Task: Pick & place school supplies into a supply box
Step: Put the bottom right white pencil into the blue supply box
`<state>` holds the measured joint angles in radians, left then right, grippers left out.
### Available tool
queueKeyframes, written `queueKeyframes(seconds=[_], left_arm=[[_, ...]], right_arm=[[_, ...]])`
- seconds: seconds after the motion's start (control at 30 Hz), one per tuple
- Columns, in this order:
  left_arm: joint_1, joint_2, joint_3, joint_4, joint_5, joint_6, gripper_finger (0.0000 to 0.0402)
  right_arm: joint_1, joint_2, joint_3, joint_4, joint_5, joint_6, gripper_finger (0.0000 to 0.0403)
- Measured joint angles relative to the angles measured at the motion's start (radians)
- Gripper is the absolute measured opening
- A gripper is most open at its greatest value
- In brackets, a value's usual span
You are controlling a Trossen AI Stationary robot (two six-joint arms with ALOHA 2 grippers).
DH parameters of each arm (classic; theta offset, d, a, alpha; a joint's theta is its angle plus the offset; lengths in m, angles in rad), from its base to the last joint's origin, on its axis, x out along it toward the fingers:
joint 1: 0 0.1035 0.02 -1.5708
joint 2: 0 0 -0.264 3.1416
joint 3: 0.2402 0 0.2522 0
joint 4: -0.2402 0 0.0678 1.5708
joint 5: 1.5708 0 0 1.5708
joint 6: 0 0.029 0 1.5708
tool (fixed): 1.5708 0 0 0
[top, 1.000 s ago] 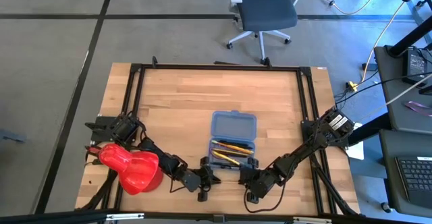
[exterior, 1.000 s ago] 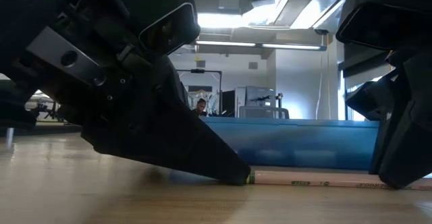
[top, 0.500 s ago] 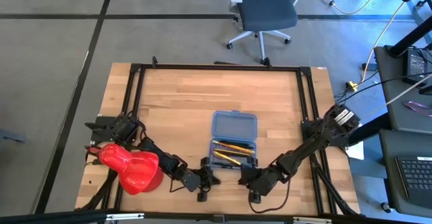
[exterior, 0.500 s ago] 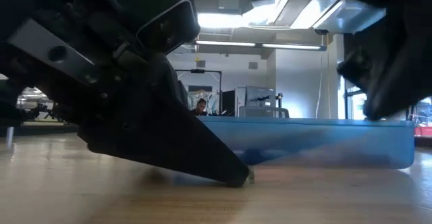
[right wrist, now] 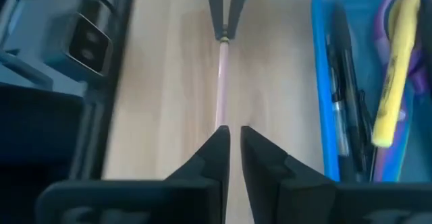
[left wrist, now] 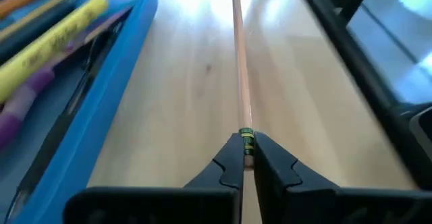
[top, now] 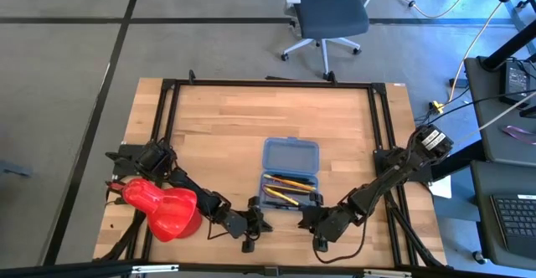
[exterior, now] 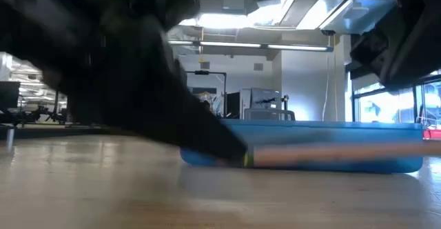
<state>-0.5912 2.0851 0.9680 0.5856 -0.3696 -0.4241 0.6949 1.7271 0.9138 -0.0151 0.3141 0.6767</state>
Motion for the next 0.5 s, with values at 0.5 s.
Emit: queueKeyframes(seconds=[0.5], left_arm=[[0.083,-0.245,0.003,-0.410,-0.057,0.012,0.0006]], right_arm=[[0.017,-0.330,0.002,-0.300,0.125,-0.055,0.0042]])
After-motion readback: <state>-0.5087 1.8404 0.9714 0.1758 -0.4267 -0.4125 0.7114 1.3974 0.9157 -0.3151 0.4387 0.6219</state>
